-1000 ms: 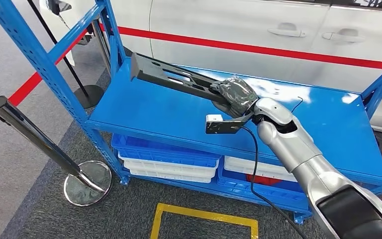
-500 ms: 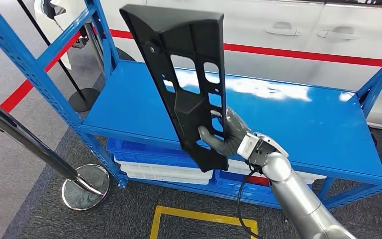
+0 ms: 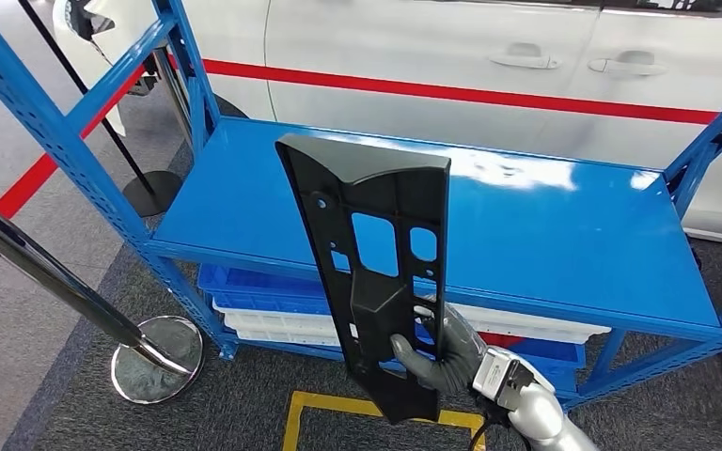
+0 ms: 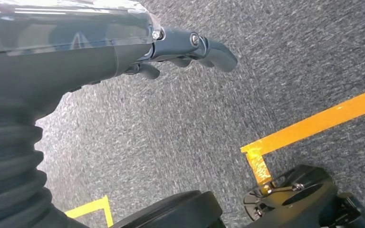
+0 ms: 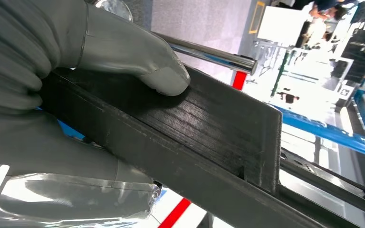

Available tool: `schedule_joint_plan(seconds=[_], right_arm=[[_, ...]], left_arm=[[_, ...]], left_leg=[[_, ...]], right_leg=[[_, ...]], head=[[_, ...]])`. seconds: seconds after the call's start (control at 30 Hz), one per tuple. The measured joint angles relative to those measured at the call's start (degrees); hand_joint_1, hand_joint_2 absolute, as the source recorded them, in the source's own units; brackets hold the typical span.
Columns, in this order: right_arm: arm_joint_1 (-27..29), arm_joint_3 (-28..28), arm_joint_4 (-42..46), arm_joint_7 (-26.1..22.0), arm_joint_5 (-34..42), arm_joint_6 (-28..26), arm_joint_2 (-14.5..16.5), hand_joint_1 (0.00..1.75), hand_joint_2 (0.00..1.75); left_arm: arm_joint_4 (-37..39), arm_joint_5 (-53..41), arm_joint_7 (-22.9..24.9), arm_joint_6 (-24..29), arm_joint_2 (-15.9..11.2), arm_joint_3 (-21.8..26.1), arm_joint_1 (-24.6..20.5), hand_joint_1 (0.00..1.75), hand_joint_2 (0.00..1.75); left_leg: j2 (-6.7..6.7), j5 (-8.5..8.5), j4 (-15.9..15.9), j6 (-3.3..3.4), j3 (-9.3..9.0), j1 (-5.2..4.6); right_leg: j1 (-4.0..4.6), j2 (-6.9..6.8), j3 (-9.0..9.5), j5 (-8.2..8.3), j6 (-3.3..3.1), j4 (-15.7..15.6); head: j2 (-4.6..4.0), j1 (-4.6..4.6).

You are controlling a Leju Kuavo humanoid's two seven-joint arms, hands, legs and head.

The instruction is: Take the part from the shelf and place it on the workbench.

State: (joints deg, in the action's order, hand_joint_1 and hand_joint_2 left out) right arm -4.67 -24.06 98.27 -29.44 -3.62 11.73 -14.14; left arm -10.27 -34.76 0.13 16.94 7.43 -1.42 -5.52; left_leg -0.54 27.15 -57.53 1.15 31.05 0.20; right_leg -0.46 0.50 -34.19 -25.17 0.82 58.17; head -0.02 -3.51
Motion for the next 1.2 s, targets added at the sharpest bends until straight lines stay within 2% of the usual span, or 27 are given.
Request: schedule_joint_plan(seconds=[0.07, 0.13, 0.17, 0.2, 0.23, 0.27, 0.3, 0.37, 0.4, 0.5, 0.57, 0.67, 0.7, 0.73, 0.8, 0.93, 1.0, 1.03, 1.07, 1.1, 1.13, 1.17, 1.2], right_arm=[[1.01, 0.02, 0.62, 0.13, -0.15, -0.32, 0.00, 1.75, 1.75], [1.84, 0.03, 0.89, 0.38, -0.06, -0.38, 0.19, 1.75, 1.75], [2.24, 0.04, 0.92, 0.49, 0.03, -0.38, 0.29, 1.75, 1.75], [2.62, 0.04, 0.92, 0.58, 0.13, -0.37, 0.39, 1.75, 1.75], [2.88, 0.05, 0.92, 0.62, 0.20, -0.34, 0.42, 1.75, 1.75], [3.06, 0.08, 0.92, 0.64, 0.28, -0.29, 0.42, 1.75, 1.75], [3.18, 0.13, 0.92, 0.64, 0.33, -0.19, 0.42, 1.75, 1.75], [3.37, 0.25, 0.94, 0.63, 0.38, 0.08, 0.44, 1.75, 1.75], [3.53, 0.30, 0.99, 0.63, 0.39, 0.26, 0.46, 1.75, 1.75], [4.02, 0.39, 1.09, 0.81, 0.31, 0.86, 0.31, 1.75, 1.75], [4.11, 0.42, 1.09, 1.03, 0.11, 1.07, 0.01, 1.75, 1.75], [4.23, 0.43, 1.08, 1.28, -0.24, 1.08, -0.15, 1.75, 1.75], [4.30, 0.44, 1.08, 1.40, -0.28, 1.08, -0.15, 1.75, 1.75], [4.35, 0.46, 1.07, 1.51, -0.30, 1.06, -0.15, 1.75, 1.75], [4.42, 0.51, 1.07, 1.68, -0.31, 1.04, -0.15, 1.75, 1.75], [4.43, 0.52, 1.07, 1.70, -0.31, 1.04, -0.15, 1.75, 1.75], [4.46, 0.74, 1.09, 2.02, -0.46, 0.94, -0.15, 1.75, 1.75], [4.55, 0.99, 1.19, 2.24, -0.60, 0.87, -0.16, 1.75, 1.75], [5.02, 1.60, 1.50, 2.46, -0.65, 0.87, -0.17, 1.75, 1.75], [5.56, 2.24, 1.83, 2.57, -0.59, 0.94, -0.17, 1.75, 1.75], [6.15, 2.92, 2.18, 2.66, -0.42, 1.09, -0.13, 1.75, 1.75], [6.71, 3.55, 2.45, 2.73, -0.14, 1.32, -0.07, 1.75, 1.75], [6.96, 3.86, 2.51, 2.81, 0.09, 1.49, 0.01, 1.75, 1.75]], left_arm=[[-0.01, 0.13, -0.06, 0.26, 0.04, 0.02, -0.01, 0.00, 1.75], [0.00, 0.12, 0.05, 0.47, 0.04, 0.02, 0.03, 0.00, 1.75], [0.00, 0.15, 0.17, 0.58, 0.04, 0.03, 0.05, 0.00, 1.75], [0.00, 0.18, 0.28, 0.71, 0.04, 0.03, 0.09, 0.00, 1.75], [-0.01, 0.21, 0.36, 0.86, 0.04, 0.04, 0.11, 0.00, 1.75], [-0.01, 0.23, 0.43, 1.02, 0.04, 0.04, 0.13, 0.00, 1.75], [-0.01, 0.24, 0.50, 1.20, 0.04, 0.05, 0.15, 0.00, 1.75], [0.00, 0.35, 0.86, 1.55, 0.04, 0.16, 0.21, 0.00, 1.75], [0.00, 0.41, 1.16, 1.74, 0.05, 0.26, 0.24, 0.00, 1.75], [-0.01, 0.37, 2.36, 2.39, 0.07, 0.47, 0.24, 0.00, 1.75], [-0.01, 0.32, 2.83, 2.74, 0.08, 0.59, 0.22, 0.00, 1.75], [-0.01, 0.42, 2.96, 2.97, 0.17, 1.08, 0.00, 0.00, 1.75], [-0.01, 0.45, 2.98, 2.98, 0.21, 1.23, -0.06, 0.00, 1.75], [-0.01, 0.48, 3.02, 2.96, 0.25, 1.33, -0.09, 0.00, 1.75], [0.00, 0.49, 3.09, 2.93, 0.28, 1.40, -0.06, 0.00, 1.75], [0.00, 0.49, 3.11, 2.93, 0.29, 1.40, -0.04, 0.00, 1.75], [-0.01, 0.34, 3.25, 2.83, 0.31, 1.40, 0.18, 0.00, 1.75], [-0.01, 0.19, 3.34, 2.71, 0.31, 1.41, 0.39, 0.00, 1.75], [0.00, -0.14, 3.44, 2.46, 0.34, 1.42, 0.57, 0.00, 1.75], [0.00, -0.43, 3.49, 2.22, 0.38, 1.42, 0.61, 0.00, 1.75], [0.00, -0.69, 3.53, 1.98, 0.42, 1.42, 0.59, 0.00, 1.75], [0.00, -0.92, 3.61, 1.78, 0.46, 1.43, 0.48, 0.00, 1.75], [-0.01, -0.98, 3.69, 1.69, 0.45, 1.43, 0.39, 0.00, 1.75]], left_leg=[[0.27, -0.44, 0.50, 0.71, -0.12, 0.24], [0.53, -0.57, 0.55, 0.99, -0.03, 0.24], [0.62, -0.58, 0.53, 1.01, 0.01, 0.21], [0.67, -0.58, 0.52, 1.01, 0.02, 0.20], [0.70, -0.57, 0.49, 0.98, -0.01, 0.19], [0.70, -0.52, 0.45, 0.91, -0.09, 0.20], [0.70, -0.43, 0.38, 0.76, -0.19, 0.19], [0.70, -0.21, 0.06, 0.24, -0.20, -0.06], [0.72, -0.16, -0.08, -0.05, -0.11, -0.18], [0.85, -0.04, -0.29, -0.94, 0.03, -0.20], [0.84, 2.04, -2.44, -1.59, 0.70, -0.06], [0.81, 8.30, -12.57, -2.27, 3.92, 0.01], [0.81, 9.41, -15.18, -2.33, 4.43, 0.01], [0.82, 9.74, -16.37, -2.31, 4.40, 0.01], [0.81, 9.34, -16.21, -2.22, 3.68, 0.01], [0.81, 9.15, -15.88, -2.20, 3.46, 0.01], [0.79, 6.75, -10.45, -1.81, 0.30, -0.02], [0.67, 5.40, -6.16, -1.47, -1.92, -0.15], [0.61, 3.50, -1.81, -0.78, -3.82, -0.16], [0.67, 2.43, 0.36, -0.16, -4.32, -0.20], [0.82, 1.51, 1.76, 0.51, -4.17, -0.23], [1.17, 0.47, 1.92, 1.06, -3.37, -0.16], [1.50, -0.09, 1.90, 1.23, -2.63, -0.23]], right_leg=[[-0.09, -0.10, -1.15, -1.98, 0.42, 2.73], [-0.34, -0.21, -4.49, -5.89, 0.74, 10.29], [-0.44, -0.22, -6.20, -7.37, 0.89, 14.11], [-0.52, -0.25, -7.30, -7.99, 1.01, 16.64], [-0.60, -0.30, -7.12, -7.29, 1.06, 16.53], [-0.68, -0.39, -5.78, -5.62, 1.04, 14.07], [-0.76, -0.59, -3.59, -3.49, 0.95, 9.92], [-0.62, -1.07, 0.21, -1.02, 0.61, 2.50], [-0.49, -1.21, 1.01, -0.75, 0.41, 0.74], [-0.41, -1.15, 0.93, -0.70, -0.46, 0.19], [-0.59, -1.20, 0.82, -0.34, -1.17, -0.05], [-0.53, -1.28, 0.16, 0.15, -1.82, -0.05], [-0.44, -1.30, -0.15, 0.35, -1.90, 0.03], [-0.36, -1.29, -0.41, 0.52, -1.93, 0.11], [-0.29, -1.27, -0.69, 0.71, -1.92, 0.21], [-0.28, -1.25, -0.73, 0.74, -1.91, 0.23], [-0.20, -1.08, -1.01, 1.00, -1.81, 0.34], [-0.11, -0.97, -1.28, 1.32, -1.60, 0.42], [-0.12, -0.84, -1.70, 1.95, -1.00, 0.38], [-0.16, -0.74, -2.12, 1.93, -0.39, 0.54], [-0.25, -0.67, -2.83, 0.96, 0.23, 1.50], [-0.43, -0.62, -3.73, -1.02, 0.74, 3.54], [-0.54, -0.59, -4.75, -3.95, 0.91, 6.87]], head=[[0.00, 0.01], [0.00, 0.01], [0.00, 0.01], [0.00, 0.01], [0.00, 0.01], [0.00, 0.01], [0.00, 0.01], [0.00, 0.01], [0.00, 0.00], [0.00, -0.01], [0.00, -0.01], [0.00, -0.01], [0.00, -0.01], [0.00, -0.01], [0.00, -0.01], [0.00, -0.01], [0.00, -0.01], [0.00, -0.01], [0.00, -0.01], [0.00, 0.00], [0.00, 0.01], [0.00, 0.02], [0.00, 0.03]])
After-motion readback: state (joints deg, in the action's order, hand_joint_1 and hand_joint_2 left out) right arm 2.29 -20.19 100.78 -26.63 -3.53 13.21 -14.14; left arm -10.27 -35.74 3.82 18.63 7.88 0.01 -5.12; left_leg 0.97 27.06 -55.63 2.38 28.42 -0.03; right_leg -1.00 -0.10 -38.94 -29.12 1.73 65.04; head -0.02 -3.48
